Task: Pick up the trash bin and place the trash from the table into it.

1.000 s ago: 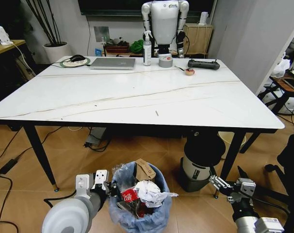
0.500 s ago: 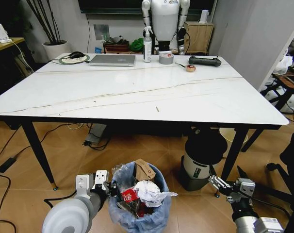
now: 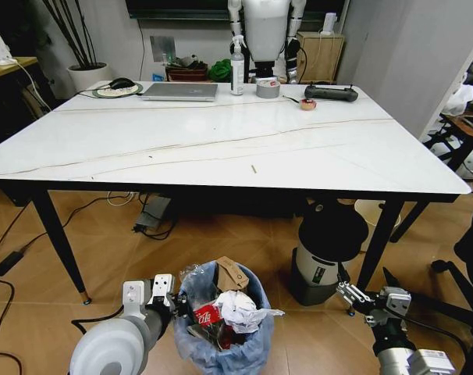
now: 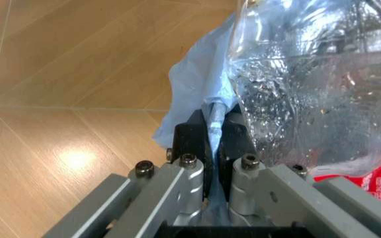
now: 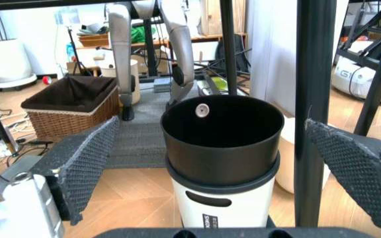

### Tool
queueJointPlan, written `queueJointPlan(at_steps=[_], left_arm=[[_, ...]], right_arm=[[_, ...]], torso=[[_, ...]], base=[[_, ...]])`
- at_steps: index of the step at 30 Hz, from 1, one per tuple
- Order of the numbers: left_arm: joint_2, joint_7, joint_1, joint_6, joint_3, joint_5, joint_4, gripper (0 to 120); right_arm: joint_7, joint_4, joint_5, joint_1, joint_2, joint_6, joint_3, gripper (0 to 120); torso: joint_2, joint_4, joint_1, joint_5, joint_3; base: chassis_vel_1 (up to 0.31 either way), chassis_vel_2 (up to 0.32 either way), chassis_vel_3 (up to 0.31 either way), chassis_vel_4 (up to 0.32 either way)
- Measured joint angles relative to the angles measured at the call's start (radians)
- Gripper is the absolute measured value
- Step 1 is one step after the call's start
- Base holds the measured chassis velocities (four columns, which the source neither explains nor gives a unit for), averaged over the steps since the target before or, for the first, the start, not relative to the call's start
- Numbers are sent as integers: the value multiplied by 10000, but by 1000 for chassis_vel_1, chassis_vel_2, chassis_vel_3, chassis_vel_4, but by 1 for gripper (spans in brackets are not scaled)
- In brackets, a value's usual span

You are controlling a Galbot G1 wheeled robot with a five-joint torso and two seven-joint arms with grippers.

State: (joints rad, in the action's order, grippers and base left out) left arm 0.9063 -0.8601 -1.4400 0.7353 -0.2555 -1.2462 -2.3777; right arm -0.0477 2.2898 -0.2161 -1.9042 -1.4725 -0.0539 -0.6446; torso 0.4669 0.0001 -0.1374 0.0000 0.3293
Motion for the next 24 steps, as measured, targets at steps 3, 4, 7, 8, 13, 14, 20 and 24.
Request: queueJointPlan(at_steps=[3, 4, 7, 8, 13, 14, 20, 24], left_arm=[[12, 6, 11, 0, 2, 0, 24, 0], [23, 7, 11, 0, 6, 0, 27, 0], [28, 10, 7, 0, 7, 2, 28, 0], [28, 10, 5, 0, 6, 3, 28, 0], [19, 13, -11, 0, 3, 8, 28, 0], [18, 12, -16, 0, 0, 12, 28, 0], [17, 13, -11, 0, 0, 35, 55, 0], [19, 21, -3, 0, 16, 53, 56, 0]], right_arm=[[-3, -4, -5, 0, 3, -9, 5, 100], [-7, -7, -11, -1, 13, -13, 5, 100], [-16, -7, -27, -3, 33, -16, 5, 100], [-17, -7, -29, -4, 35, -17, 5, 100], [-23, -8, -28, -8, 15, -22, 27, 100], [-24, -7, -24, -7, 0, -28, 36, 100], [-31, -8, -5, -19, -23, -89, 53, 100], [-37, 14, 31, -32, -34, -114, 50, 100]], torso=[[-141, 0, 49, 0, -93], [-197, 0, 70, 0, -128], [-294, 0, 105, 0, -188], [-329, 0, 119, 0, -209], [-516, 0, 181, 0, -334], [-565, 0, 198, 0, -364], [-800, 0, 271, 0, -530], [-978, 0, 327, 0, -651]], base=[[0, 0, 0, 0], [0, 0, 0, 0], [0, 0, 0, 0], [0, 0, 0, 0], [0, 0, 0, 0], [0, 0, 0, 0], [0, 0, 0, 0], [0, 0, 0, 0]])
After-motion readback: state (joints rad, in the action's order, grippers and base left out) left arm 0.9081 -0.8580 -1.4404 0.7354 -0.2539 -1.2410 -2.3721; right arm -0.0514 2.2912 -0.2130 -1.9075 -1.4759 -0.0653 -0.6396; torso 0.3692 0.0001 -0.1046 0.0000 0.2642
